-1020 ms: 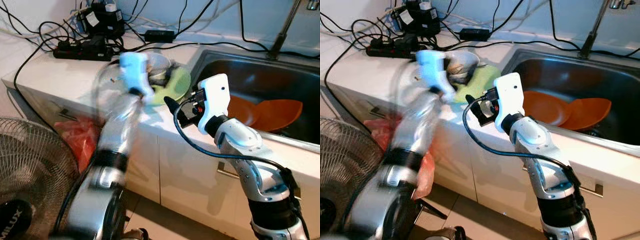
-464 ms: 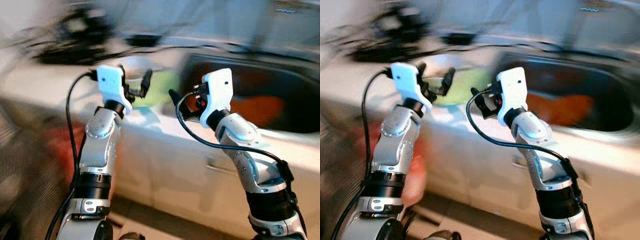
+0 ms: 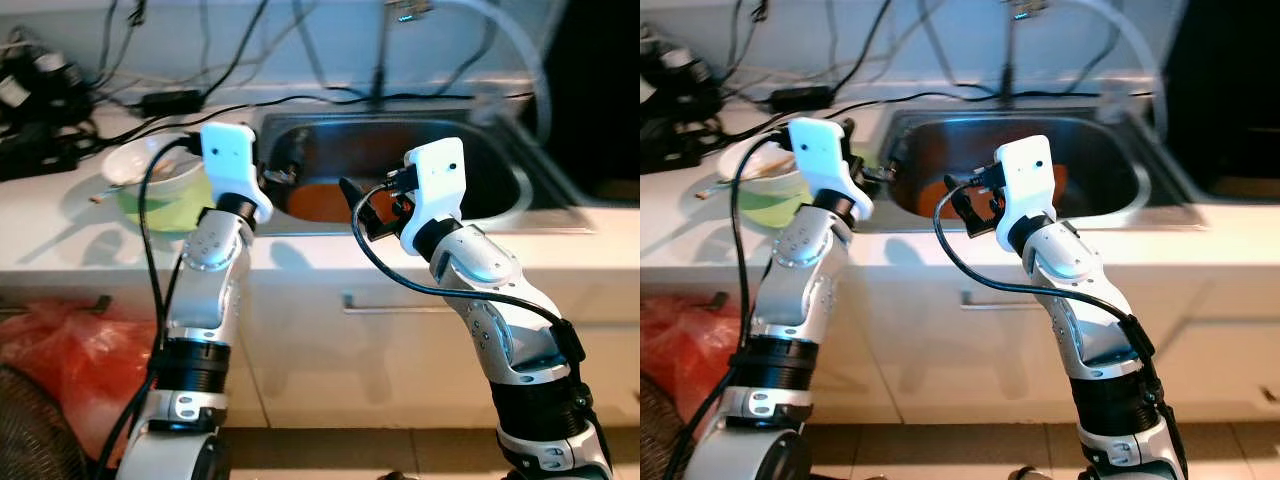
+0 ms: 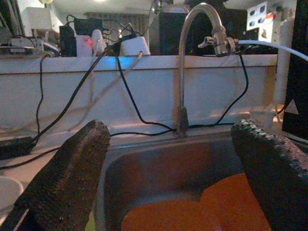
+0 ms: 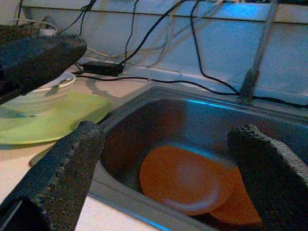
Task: Kitchen organization
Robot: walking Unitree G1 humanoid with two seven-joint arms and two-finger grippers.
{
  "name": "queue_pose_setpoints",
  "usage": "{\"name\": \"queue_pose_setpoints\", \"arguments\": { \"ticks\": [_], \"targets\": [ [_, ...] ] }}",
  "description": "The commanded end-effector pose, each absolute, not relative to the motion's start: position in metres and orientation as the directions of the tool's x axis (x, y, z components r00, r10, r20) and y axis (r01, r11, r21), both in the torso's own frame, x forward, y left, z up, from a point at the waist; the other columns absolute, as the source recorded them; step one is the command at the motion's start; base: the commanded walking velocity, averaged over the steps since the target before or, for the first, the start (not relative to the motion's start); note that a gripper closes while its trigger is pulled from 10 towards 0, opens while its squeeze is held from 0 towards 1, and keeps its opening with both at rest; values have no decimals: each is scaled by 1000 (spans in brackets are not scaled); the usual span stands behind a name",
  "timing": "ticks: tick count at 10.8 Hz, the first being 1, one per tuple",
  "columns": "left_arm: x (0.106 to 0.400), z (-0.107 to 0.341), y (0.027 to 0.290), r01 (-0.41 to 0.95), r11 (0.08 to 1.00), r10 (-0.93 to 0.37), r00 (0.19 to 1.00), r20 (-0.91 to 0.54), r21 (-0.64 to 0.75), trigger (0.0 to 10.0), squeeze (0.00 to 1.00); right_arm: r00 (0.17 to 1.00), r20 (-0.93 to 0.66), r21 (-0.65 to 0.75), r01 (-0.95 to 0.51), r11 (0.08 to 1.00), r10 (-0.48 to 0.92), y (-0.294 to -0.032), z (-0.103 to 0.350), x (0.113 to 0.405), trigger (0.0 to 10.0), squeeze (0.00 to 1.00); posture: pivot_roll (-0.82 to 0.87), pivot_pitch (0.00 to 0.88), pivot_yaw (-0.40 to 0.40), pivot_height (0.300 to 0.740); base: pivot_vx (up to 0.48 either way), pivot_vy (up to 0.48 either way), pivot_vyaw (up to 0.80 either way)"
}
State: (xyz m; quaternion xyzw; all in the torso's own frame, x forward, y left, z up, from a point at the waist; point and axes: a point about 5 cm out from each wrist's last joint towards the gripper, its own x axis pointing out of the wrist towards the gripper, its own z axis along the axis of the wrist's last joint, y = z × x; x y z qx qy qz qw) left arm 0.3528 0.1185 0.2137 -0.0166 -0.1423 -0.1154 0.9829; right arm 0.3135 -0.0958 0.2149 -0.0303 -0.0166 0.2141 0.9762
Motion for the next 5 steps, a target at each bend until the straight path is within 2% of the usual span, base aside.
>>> {"name": "queue_pose_setpoints", "arguments": {
  "ticks": [1, 2, 4, 5],
  "targets": [
    [356, 215, 124, 203, 979, -193, 943, 271, -8, 10000, 0, 907, 48, -83, -415, 906, 419, -94, 222, 314, 10000, 0, -23, 0, 62, 740, 0, 0, 0],
    [359, 215, 125, 191, 981, -179, 951, 251, -24, 10000, 0, 908, 50, -82, -412, 908, 416, -93, 221, 314, 10000, 0, -23, 0, 68, 740, 0, 0, 0],
    [364, 217, 127, 180, 983, -164, 957, 240, -46, 10000, 0, 909, 54, -81, -408, 909, 413, -93, 221, 314, 10000, 0, -26, 0, 75, 740, 311, 0, 0],
    [365, 217, 127, 185, 982, -171, 956, 239, -35, 10000, 0, 911, 56, -81, -403, 912, 407, -94, 222, 314, 10000, 0, -30, 0, 79, 740, 0, 0, 0]
  ]
}}
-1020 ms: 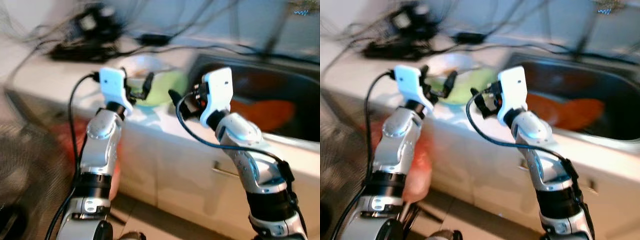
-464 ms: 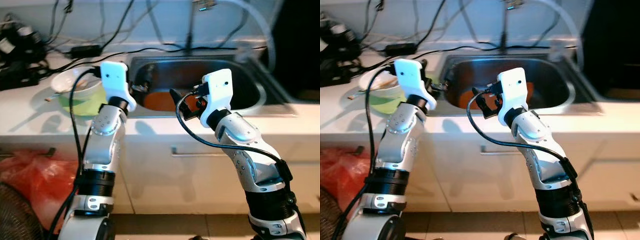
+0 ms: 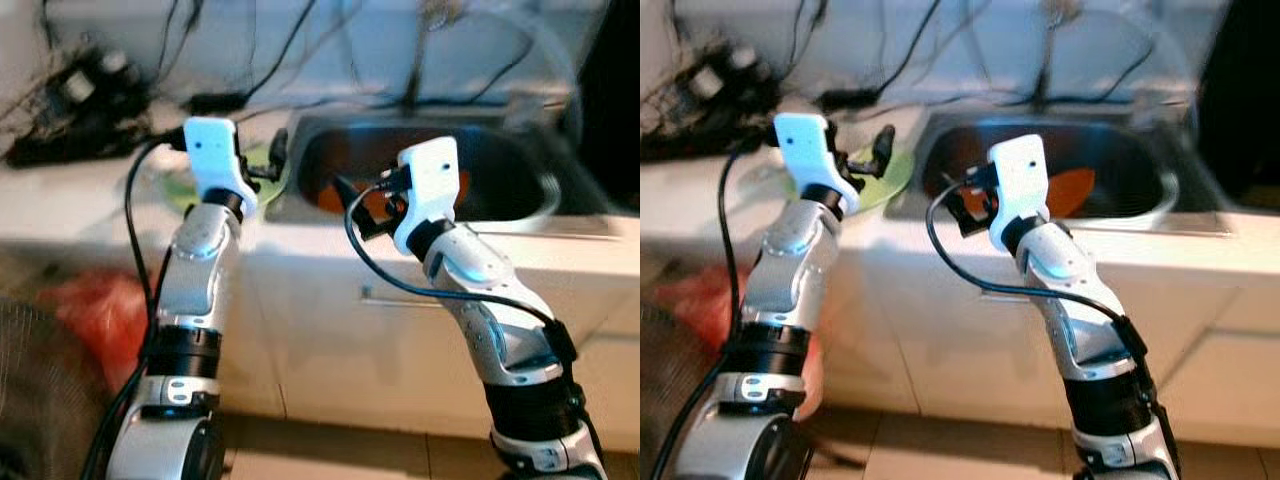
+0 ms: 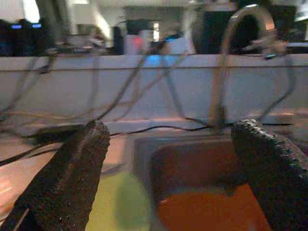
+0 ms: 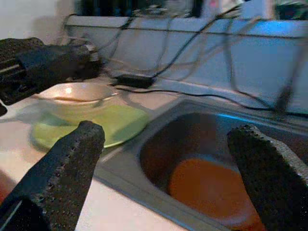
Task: Kitchen organization
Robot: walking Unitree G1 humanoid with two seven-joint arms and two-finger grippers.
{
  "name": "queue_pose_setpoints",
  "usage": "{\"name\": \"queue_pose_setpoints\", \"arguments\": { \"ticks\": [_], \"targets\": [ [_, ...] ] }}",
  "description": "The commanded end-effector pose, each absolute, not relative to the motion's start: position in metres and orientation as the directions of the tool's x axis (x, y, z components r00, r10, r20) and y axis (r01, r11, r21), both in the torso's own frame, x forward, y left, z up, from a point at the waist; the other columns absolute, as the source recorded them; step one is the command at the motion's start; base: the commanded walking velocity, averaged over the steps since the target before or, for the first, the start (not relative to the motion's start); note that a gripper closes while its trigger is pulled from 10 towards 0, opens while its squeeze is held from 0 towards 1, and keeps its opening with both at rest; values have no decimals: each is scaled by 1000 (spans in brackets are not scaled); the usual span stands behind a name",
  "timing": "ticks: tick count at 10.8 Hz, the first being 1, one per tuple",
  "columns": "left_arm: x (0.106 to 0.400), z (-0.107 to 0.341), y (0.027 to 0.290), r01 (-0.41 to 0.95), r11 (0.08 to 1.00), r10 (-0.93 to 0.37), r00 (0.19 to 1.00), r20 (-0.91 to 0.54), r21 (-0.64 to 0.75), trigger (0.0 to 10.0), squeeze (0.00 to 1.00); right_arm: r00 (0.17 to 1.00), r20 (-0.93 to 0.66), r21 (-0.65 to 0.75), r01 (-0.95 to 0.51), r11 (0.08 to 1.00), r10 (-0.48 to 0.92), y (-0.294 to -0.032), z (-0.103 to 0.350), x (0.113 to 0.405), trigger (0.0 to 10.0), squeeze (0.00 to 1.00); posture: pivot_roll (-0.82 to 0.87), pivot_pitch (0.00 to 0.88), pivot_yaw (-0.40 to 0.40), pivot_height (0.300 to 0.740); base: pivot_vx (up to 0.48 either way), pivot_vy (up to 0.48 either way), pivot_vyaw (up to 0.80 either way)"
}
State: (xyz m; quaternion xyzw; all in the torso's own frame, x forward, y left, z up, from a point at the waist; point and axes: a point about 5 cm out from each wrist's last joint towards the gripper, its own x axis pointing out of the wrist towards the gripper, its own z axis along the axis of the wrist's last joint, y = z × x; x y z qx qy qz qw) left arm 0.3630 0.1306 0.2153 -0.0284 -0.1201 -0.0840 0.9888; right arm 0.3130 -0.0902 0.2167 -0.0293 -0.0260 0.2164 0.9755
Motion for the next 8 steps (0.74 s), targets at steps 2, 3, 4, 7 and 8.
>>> {"name": "queue_pose_setpoints", "arguments": {
  "ticks": [2, 3, 4, 7, 8],
  "targets": [
    [366, 213, 126, 185, 982, -171, 960, 221, -44, 10000, 0, 914, 59, -87, -396, 914, 402, -94, 222, 314, 10000, 0, -31, 0, 78, 740, 0, 0, 0],
    [365, 213, 124, 192, 980, -177, 958, 224, -49, 10000, 0, 914, 59, -91, -395, 914, 401, -95, 222, 314, 10000, 0, -31, 0, 73, 740, 0, 0, 0],
    [365, 212, 122, 199, 979, -182, 957, 226, -52, 10000, 0, 914, 56, -92, -397, 913, 402, -94, 221, 315, 10000, 0, -31, 0, 69, 740, 0, 0, 0],
    [365, 211, 119, 201, 978, -183, 956, 229, -57, 10000, 0, 914, 54, -100, -396, 913, 402, -96, 223, 317, 10000, 0, -33, 0, 59, 740, 0, 0, -608],
    [365, 211, 119, 199, 978, -181, 956, 230, -57, 10000, 0, 913, 56, -103, -397, 912, 404, -96, 223, 317, 10000, 0, -34, 0, 58, 740, 0, 0, 0]
  ]
}}
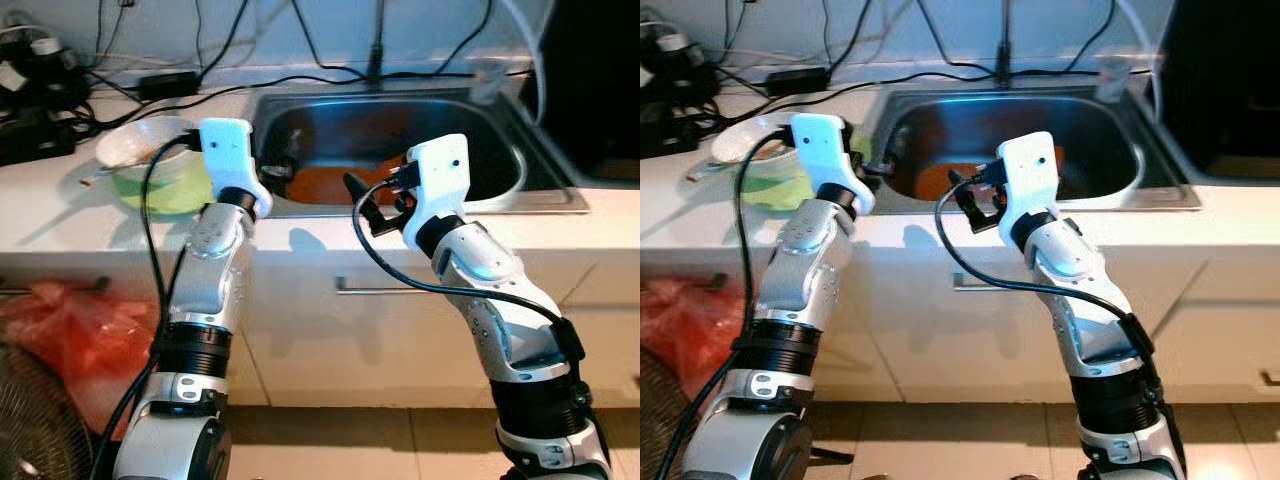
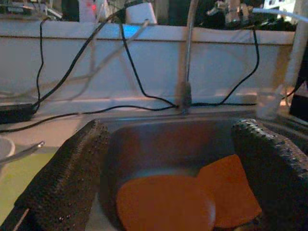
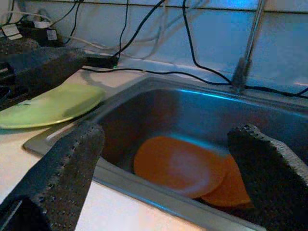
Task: Kitchen organization
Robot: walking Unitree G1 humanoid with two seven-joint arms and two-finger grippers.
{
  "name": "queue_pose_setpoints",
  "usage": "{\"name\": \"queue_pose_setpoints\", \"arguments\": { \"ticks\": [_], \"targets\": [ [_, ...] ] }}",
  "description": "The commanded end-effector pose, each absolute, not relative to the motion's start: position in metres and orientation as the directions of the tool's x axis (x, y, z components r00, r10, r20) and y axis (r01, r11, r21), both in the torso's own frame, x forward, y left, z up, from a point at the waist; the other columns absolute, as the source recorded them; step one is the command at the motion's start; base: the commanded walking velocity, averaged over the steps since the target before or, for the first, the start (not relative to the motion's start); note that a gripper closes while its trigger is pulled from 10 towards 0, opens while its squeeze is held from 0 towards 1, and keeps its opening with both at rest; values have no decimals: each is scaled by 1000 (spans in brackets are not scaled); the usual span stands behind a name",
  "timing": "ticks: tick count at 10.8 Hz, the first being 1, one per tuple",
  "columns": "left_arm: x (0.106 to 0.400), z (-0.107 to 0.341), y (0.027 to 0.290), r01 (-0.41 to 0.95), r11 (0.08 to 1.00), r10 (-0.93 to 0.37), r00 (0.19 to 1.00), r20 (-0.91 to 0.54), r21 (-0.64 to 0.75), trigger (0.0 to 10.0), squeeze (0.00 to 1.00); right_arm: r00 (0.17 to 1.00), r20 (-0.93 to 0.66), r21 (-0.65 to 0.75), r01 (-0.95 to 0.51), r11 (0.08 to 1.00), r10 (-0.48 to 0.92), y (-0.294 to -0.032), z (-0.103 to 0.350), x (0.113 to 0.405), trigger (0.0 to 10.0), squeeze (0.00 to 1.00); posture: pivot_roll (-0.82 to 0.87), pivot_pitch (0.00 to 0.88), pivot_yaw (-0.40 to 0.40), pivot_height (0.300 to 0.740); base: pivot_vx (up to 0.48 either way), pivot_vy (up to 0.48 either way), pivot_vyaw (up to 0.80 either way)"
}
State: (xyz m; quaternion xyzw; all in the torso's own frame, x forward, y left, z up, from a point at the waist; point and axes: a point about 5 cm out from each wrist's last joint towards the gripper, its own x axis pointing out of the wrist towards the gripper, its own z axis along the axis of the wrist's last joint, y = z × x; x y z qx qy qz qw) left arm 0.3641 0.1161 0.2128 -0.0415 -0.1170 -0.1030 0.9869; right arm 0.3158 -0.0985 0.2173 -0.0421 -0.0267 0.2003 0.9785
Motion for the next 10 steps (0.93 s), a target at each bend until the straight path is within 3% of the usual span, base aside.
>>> {"name": "queue_pose_setpoints", "arguments": {
  "ticks": [1, 4, 10],
  "targets": [
    [365, 212, 119, 201, 978, -182, 954, 239, -59, 10000, 0, 912, 58, -104, -400, 911, 407, -95, 224, 317, 10000, 0, -35, 0, 56, 740, 0, 0, 0],
    [366, 219, 126, 165, 985, -147, 952, 268, -47, 10000, 0, 908, 66, -112, -405, 907, 413, -94, 225, 316, 10000, 0, -38, 0, 53, 740, 0, 0, 0],
    [367, 219, 125, 175, 984, -159, 952, 263, -39, 10000, 0, 909, 72, -121, -401, 908, 411, -94, 226, 315, 10000, 0, -41, 0, 57, 740, 314, 0, 0]
  ]
}}
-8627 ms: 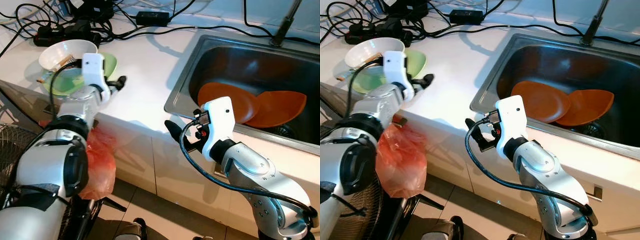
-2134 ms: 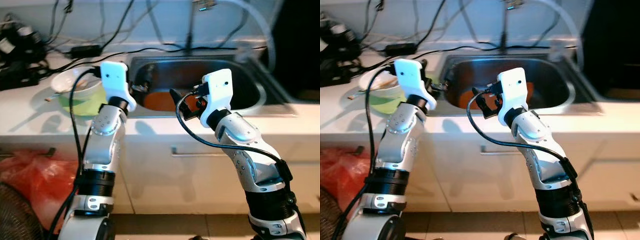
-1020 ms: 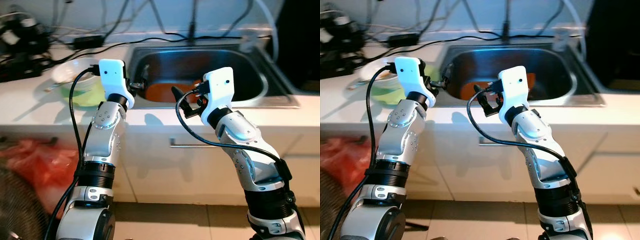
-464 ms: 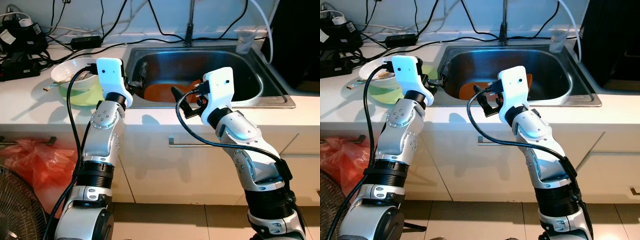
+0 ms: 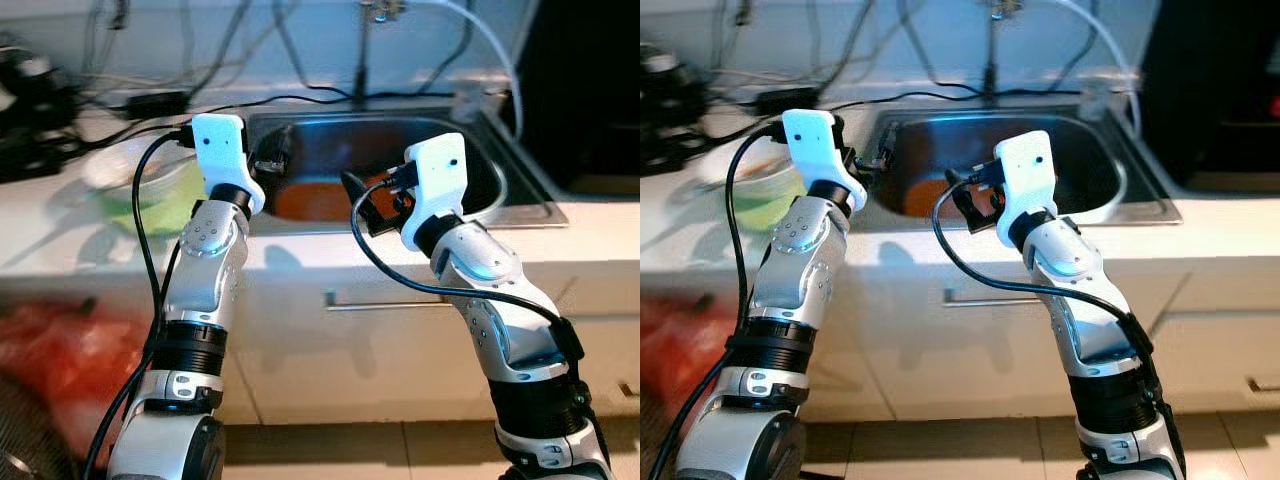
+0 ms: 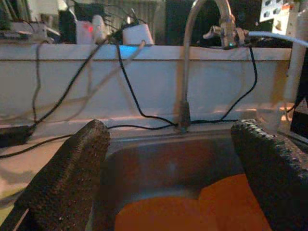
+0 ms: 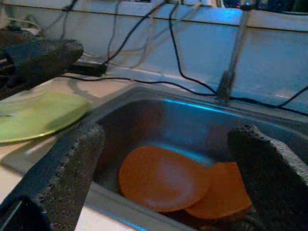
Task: Kitchen organization
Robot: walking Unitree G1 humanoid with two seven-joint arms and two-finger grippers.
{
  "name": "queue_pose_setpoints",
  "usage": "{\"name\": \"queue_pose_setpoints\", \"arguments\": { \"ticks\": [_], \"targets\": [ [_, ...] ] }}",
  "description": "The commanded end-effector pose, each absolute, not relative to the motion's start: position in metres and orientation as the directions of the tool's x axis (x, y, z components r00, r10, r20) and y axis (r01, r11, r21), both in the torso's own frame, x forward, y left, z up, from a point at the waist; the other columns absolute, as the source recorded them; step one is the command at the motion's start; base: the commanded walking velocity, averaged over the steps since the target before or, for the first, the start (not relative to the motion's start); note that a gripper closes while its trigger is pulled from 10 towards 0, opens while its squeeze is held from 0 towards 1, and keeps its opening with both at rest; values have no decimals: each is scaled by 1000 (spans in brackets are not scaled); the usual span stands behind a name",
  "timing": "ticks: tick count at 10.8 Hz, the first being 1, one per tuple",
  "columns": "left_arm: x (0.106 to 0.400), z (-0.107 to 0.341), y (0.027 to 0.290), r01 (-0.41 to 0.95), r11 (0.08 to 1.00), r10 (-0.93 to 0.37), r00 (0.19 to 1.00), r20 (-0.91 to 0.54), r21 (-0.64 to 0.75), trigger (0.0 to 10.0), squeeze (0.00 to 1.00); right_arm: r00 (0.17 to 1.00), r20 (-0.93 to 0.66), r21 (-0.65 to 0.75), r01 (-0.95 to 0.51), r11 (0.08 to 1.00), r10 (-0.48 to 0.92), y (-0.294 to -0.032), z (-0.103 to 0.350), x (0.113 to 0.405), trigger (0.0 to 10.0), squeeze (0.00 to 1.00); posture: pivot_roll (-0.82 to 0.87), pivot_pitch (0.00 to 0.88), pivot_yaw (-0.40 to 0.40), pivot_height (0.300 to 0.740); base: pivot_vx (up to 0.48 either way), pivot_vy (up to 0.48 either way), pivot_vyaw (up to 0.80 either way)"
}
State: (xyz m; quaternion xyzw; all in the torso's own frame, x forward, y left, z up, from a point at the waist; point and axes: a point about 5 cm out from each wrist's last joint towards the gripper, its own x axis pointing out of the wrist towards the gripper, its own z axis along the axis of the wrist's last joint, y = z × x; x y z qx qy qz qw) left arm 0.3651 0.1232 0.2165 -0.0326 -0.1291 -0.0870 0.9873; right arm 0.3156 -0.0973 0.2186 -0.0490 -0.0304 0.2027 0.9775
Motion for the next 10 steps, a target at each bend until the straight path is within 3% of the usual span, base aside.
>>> {"name": "queue_pose_setpoints", "arguments": {
  "ticks": [1, 10],
  "targets": [
    [366, 220, 125, 175, 984, -158, 951, 265, -39, 10000, 0, 909, 72, -122, -400, 908, 411, -94, 226, 315, 10000, 0, -40, 0, 57, 740, 356, 0, 0],
    [365, 228, 126, 178, 984, -164, 941, 295, -20, 10000, 0, 910, 158, -133, -365, 921, 383, -98, 239, 316, 10000, 0, -39, 0, 57, 740, 365, 0, 0]
  ]
}}
